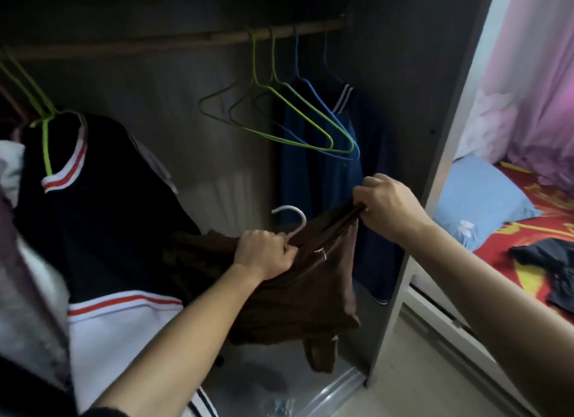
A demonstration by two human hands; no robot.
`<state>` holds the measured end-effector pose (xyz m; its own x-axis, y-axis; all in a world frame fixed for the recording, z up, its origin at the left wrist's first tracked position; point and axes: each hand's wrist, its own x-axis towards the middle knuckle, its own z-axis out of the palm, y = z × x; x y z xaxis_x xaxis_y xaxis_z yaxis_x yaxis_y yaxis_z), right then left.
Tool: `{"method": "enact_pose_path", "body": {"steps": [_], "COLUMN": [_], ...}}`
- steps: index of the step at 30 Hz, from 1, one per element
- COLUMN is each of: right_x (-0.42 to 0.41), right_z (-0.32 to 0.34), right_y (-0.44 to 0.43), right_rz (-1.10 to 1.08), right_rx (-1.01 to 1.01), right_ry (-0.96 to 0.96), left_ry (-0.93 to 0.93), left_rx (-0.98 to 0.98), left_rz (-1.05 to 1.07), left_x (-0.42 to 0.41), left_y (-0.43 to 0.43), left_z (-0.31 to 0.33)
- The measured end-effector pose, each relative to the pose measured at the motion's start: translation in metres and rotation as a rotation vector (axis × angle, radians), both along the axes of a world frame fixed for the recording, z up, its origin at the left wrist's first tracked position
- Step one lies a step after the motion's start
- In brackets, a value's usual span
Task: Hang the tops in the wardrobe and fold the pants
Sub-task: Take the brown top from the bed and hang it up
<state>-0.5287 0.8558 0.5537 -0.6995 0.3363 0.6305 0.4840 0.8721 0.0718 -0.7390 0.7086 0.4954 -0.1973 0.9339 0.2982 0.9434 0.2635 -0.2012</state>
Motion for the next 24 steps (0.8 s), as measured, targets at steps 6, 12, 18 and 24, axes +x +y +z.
{"method": "enact_pose_path", "body": {"steps": [6,12,18,24], "right_x": [-0.008,-0.016,-0.019,-0.025], "right_z": [-0.023,-0.036,-0.038,-0.047], "right_y": [-0.007,-0.018,-0.012,0.001], "right_rz": [-0.027,0.030,0.015,-0.123], "right_rx": [-0.181,-0.408,-0.567,-0.206], "right_ry": [-0.062,-0.112,-0.236,-0.180], "left_ry": [-0.327,-0.683,-1.183,-1.330], "left_rx": [0.301,0.256,0.282,0.311], "left_rz": [0.003,0.046,-0.056,-0.165], "left_x": [-0.020,-0.023,-0.019,-0.019], "left_y": [0.015,0.023,0.030,0.028], "left_z": [0.036,0.016,0.018,0.026]}}
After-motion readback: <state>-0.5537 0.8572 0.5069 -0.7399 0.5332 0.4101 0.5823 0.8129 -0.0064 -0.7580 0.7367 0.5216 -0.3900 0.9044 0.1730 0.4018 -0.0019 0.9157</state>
